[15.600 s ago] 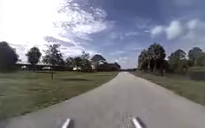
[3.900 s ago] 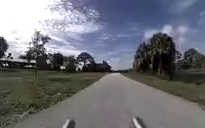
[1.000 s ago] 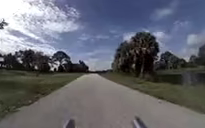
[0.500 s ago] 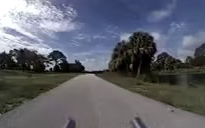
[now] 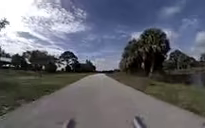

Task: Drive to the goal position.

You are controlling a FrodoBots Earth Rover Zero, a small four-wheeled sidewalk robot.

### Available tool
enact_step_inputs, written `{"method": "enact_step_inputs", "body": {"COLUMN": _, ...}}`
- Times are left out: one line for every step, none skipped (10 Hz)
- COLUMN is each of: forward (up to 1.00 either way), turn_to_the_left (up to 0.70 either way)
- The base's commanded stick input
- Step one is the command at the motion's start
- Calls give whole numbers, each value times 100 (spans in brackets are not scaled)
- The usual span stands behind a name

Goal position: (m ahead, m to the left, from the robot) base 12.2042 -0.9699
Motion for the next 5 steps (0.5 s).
{"method": "enact_step_inputs", "body": {"forward": 69, "turn_to_the_left": 33}}
{"method": "enact_step_inputs", "body": {"forward": 69, "turn_to_the_left": 3}}
{"method": "enact_step_inputs", "body": {"forward": 69, "turn_to_the_left": 5}}
{"method": "enact_step_inputs", "body": {"forward": 69, "turn_to_the_left": 30}}
{"method": "enact_step_inputs", "body": {"forward": 69, "turn_to_the_left": 29}}
